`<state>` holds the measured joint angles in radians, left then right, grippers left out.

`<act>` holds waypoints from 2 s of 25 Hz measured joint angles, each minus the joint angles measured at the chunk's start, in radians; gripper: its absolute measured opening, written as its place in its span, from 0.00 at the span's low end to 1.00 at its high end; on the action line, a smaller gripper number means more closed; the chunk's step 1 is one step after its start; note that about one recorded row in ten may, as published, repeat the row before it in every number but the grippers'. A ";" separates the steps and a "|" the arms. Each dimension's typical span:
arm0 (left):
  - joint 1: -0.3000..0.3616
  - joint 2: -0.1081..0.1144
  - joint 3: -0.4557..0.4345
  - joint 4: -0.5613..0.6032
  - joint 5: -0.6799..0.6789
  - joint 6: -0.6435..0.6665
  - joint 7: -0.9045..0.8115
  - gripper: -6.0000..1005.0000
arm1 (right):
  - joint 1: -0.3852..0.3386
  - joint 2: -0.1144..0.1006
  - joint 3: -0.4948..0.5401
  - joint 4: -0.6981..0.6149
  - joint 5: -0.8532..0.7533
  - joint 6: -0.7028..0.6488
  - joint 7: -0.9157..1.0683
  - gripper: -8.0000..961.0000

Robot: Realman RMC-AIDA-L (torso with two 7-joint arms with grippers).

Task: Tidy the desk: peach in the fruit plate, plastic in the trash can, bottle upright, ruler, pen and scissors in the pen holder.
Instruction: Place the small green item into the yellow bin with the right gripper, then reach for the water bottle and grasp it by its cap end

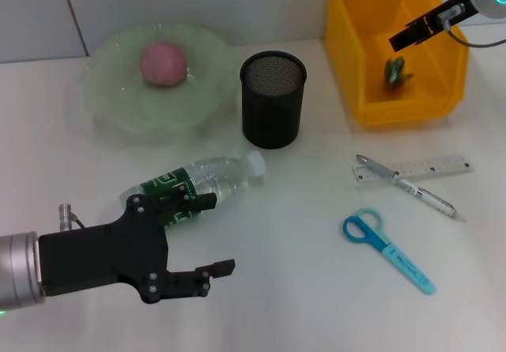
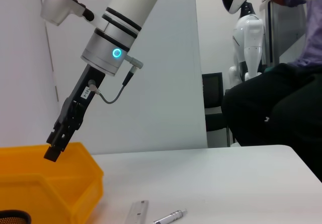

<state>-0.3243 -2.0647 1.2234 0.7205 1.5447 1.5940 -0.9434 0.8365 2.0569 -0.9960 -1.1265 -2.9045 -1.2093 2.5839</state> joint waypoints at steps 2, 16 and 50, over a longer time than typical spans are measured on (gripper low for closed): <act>0.003 0.000 -0.004 0.002 0.000 0.001 0.000 0.81 | -0.004 0.000 0.002 -0.005 0.010 -0.001 -0.007 0.56; 0.019 0.000 -0.098 0.002 0.000 0.047 -0.014 0.81 | -0.279 -0.008 0.028 -0.164 0.700 -0.179 -0.439 0.81; -0.328 -0.009 0.129 0.296 0.543 -0.373 -0.758 0.81 | -0.520 -0.094 0.405 0.375 0.892 -0.569 -1.365 0.81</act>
<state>-0.6523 -2.0733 1.3525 1.0160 2.0879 1.2208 -1.7012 0.3160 1.9630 -0.5909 -0.7511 -2.0123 -1.7778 1.2189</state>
